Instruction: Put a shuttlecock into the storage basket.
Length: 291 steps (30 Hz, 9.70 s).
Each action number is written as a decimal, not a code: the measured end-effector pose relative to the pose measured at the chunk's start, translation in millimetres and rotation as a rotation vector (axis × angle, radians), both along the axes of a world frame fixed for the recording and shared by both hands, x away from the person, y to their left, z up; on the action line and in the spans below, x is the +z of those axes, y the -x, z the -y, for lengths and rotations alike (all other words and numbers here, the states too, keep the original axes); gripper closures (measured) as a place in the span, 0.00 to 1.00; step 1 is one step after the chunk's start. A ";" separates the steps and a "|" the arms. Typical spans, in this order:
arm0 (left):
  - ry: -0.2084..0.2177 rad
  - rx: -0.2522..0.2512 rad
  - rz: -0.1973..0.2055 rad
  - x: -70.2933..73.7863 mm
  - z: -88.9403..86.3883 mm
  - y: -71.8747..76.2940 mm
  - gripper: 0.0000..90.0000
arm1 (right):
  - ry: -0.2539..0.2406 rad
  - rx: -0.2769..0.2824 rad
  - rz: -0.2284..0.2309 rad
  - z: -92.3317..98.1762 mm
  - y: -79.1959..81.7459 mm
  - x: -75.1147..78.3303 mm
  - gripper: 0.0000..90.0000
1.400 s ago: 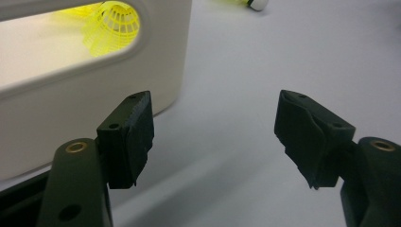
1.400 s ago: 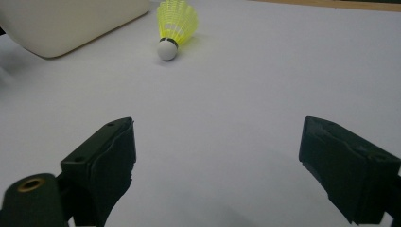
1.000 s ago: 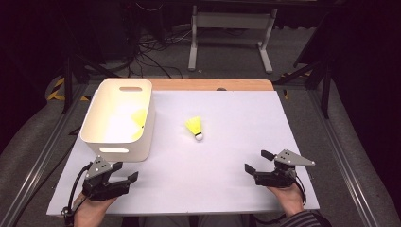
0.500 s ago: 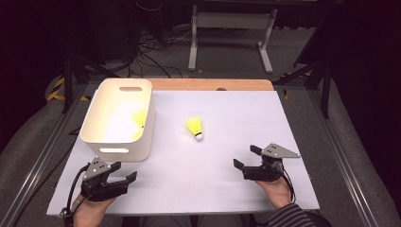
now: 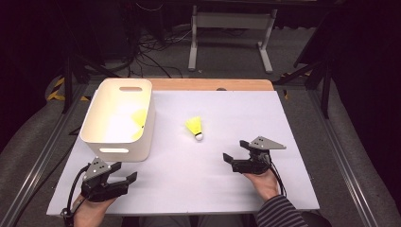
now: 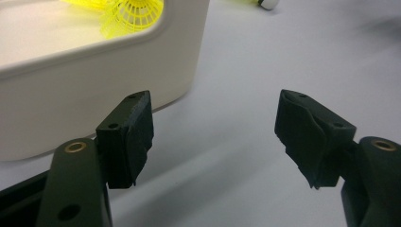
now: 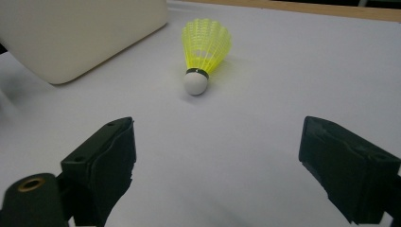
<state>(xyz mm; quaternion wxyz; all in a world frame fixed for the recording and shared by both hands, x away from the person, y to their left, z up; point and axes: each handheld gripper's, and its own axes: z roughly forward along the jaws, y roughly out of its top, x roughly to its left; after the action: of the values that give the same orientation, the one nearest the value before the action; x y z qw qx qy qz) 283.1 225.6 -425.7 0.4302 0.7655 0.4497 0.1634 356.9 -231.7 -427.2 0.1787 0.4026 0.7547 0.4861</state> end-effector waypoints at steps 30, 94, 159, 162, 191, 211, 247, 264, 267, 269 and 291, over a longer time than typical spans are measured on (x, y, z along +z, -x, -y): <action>0.015 -0.001 0.007 0.6 -1.9 0.9 0.33 | 0.101 0.024 -0.102 -50.1 -47.2 14.3 0.22; 0.003 -0.019 0.016 0.5 -1.6 0.9 0.33 | 0.426 0.029 -0.410 -132.6 -124.2 8.1 0.61; -0.012 -0.018 0.012 -0.1 3.6 -0.1 0.33 | 0.481 0.113 -0.368 -96.7 -88.9 20.7 0.72; -0.015 -0.020 0.011 0.1 3.7 -0.3 0.33 | 0.485 0.123 -0.361 -94.8 -84.7 23.2 0.72; -0.020 -0.039 0.019 6.1 11.5 -0.7 0.33 | 0.482 0.195 -0.335 -78.7 -46.7 27.8 0.72; -0.055 -0.071 0.016 11.9 20.9 -2.3 0.33 | 0.485 0.233 -0.319 -77.0 -30.7 28.9 0.72; -0.077 -0.149 -0.019 21.1 50.3 -19.6 0.34 | 0.492 0.279 -0.315 -82.5 -22.6 28.1 0.72; -0.092 -0.187 -0.048 19.7 69.2 -36.1 0.35 | 0.494 0.308 -0.313 -88.9 -20.7 28.2 0.72; -0.101 -0.193 -0.048 20.0 71.6 -39.0 0.35 | 0.495 0.317 -0.313 -89.8 -20.8 27.9 0.72; -0.099 -0.193 -0.052 20.0 73.8 -40.1 0.36 | 0.496 0.318 -0.312 -90.7 -20.5 27.8 0.72; -0.159 -0.224 -0.104 25.0 93.5 -57.3 0.39 | 0.502 0.364 -0.301 -103.0 -19.2 29.6 0.72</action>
<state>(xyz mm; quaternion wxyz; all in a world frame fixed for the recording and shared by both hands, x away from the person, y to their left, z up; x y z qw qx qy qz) 340.4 132.0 -400.7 0.3599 0.8500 0.3686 0.1098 376.1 -128.7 -397.7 0.0692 0.2722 0.9281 0.2444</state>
